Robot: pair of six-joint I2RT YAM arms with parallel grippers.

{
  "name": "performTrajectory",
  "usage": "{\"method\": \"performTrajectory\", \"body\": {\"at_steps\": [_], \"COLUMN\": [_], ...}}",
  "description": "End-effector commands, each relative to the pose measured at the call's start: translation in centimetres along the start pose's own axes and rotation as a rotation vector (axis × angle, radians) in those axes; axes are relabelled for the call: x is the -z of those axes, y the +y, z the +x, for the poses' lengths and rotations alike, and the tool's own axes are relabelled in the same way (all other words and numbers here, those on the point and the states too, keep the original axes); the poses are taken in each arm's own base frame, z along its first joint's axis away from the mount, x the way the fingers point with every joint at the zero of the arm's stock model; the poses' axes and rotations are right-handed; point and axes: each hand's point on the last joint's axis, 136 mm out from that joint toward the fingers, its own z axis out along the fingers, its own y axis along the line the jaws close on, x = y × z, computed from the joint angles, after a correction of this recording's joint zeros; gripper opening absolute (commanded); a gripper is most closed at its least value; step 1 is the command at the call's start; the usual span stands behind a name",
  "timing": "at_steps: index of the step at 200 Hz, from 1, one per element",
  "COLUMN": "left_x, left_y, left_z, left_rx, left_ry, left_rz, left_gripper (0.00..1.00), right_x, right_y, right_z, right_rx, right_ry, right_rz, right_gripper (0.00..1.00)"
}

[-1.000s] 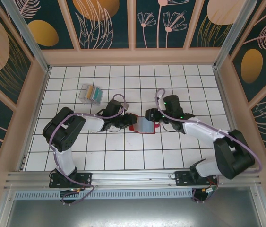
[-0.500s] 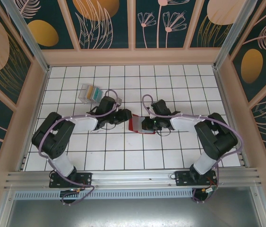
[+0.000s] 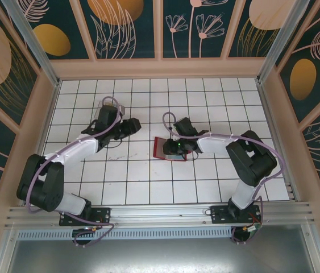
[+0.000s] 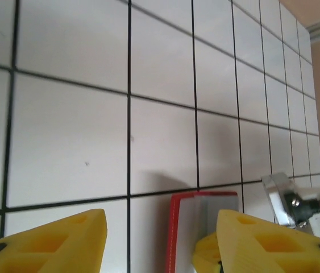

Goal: Put the credit cards into the card holder
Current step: Open the card holder at the center of the table, then move the storage box to the top-center of the table.

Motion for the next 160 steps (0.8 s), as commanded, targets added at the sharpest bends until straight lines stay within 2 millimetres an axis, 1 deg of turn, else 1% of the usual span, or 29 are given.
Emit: {"method": "performTrajectory", "body": {"at_steps": [1, 5, 11, 13, 16, 31, 48, 64, 82, 96, 104, 110, 117, 119, 121, 134, 160], "left_x": [1.9, 2.0, 2.1, 2.3, 2.4, 2.8, 3.2, 3.4, 3.7, 3.7, 3.8, 3.9, 4.3, 3.7, 3.5, 2.9, 1.6], "left_y": [0.2, 0.3, 1.2, 0.8, 0.8, 1.8, 3.4, 5.3, 7.3, 8.9, 10.0, 10.9, 11.3, 12.0, 12.3, 13.4, 16.1], "left_z": [-3.1, -3.6, -3.9, -4.7, -5.3, -7.3, -9.6, -11.6, -13.6, -14.9, -15.5, -15.9, -16.5, -16.3, -16.3, -16.6, -16.1], "left_rx": [-0.060, -0.065, -0.066, -0.073, -0.076, -0.065, -0.052, -0.052, -0.050, -0.046, -0.039, -0.028, -0.028, -0.020, -0.016, -0.019, -0.030], "left_ry": [-0.052, -0.057, -0.052, -0.066, -0.073, -0.090, -0.104, -0.125, -0.150, -0.149, -0.149, -0.157, -0.174, -0.160, -0.157, -0.141, -0.085], "left_rz": [-0.053, -0.057, -0.073, -0.065, -0.063, -0.067, -0.095, -0.169, -0.231, -0.252, -0.272, -0.289, -0.291, -0.298, -0.299, -0.309, -0.376], "left_gripper": [0.55, 0.54, 0.52, 0.52, 0.51, 0.50, 0.50, 0.52, 0.51, 0.48, 0.45, 0.47, 0.48, 0.48, 0.47, 0.46, 0.43], "right_x": [1.6, 2.0, 2.7, 2.9, 3.1, 4.8, 6.9, 8.6, 10.2, 11.1, 11.5, 11.7, 11.9, 12.0, 12.1, 12.4, 12.4], "right_y": [1.4, 1.6, 2.1, 2.2, 2.3, 3.0, 2.9, 2.7, 2.3, 1.9, 1.8, 1.9, 2.0, 2.0, 2.0, 1.5, 0.3], "right_z": [-0.9, -1.3, -1.8, -1.9, -2.2, -3.4, -4.6, -5.7, -6.4, -6.8, -6.9, -6.9, -6.9, -7.0, -7.0, -7.1, -7.0], "right_rx": [0.035, 0.040, 0.049, 0.054, 0.059, 0.094, 0.113, 0.129, 0.149, 0.151, 0.150, 0.154, 0.160, 0.161, 0.162, 0.154, 0.115], "right_ry": [-0.049, -0.070, -0.097, -0.104, -0.115, -0.177, -0.264, -0.347, -0.409, -0.442, -0.457, -0.465, -0.467, -0.468, -0.470, -0.473, -0.467], "right_rz": [-0.024, -0.029, -0.038, -0.039, -0.041, -0.033, 0.014, 0.037, 0.070, 0.092, 0.087, 0.077, 0.070, 0.070, 0.072, 0.098, 0.118], "right_gripper": [0.25, 0.26, 0.27, 0.27, 0.28, 0.32, 0.33, 0.34, 0.37, 0.37, 0.38, 0.38, 0.38, 0.38, 0.38, 0.39, 0.41]}}
